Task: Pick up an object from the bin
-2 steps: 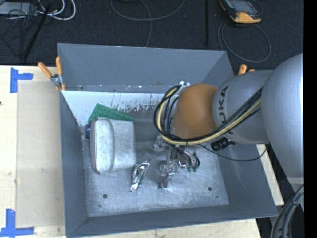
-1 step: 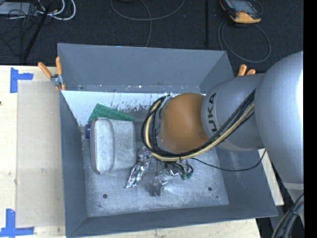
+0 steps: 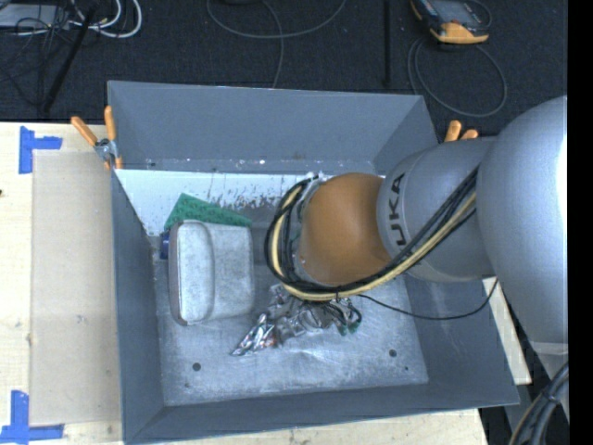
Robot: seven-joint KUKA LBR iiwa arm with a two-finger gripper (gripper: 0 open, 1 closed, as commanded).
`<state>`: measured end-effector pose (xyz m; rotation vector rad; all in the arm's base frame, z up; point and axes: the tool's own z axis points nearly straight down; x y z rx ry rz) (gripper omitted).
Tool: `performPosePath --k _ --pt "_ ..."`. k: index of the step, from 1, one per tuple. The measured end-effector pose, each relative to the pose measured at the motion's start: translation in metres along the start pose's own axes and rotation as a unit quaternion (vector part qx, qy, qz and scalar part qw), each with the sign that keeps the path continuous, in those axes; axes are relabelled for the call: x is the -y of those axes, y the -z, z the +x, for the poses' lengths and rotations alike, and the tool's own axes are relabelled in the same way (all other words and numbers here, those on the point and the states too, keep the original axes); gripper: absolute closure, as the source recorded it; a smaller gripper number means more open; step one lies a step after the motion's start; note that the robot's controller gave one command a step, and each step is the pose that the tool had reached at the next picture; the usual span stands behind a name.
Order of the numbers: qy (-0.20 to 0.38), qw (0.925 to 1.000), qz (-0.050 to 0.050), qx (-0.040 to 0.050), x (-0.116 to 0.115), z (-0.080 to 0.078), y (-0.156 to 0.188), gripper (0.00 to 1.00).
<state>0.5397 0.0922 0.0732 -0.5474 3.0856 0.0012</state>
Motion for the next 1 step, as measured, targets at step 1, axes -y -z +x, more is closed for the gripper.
performPosePath --k 1 --pt "-0.013 0.9999 0.000 0.0003 0.0065 -0.0001 0.1381 1.00"
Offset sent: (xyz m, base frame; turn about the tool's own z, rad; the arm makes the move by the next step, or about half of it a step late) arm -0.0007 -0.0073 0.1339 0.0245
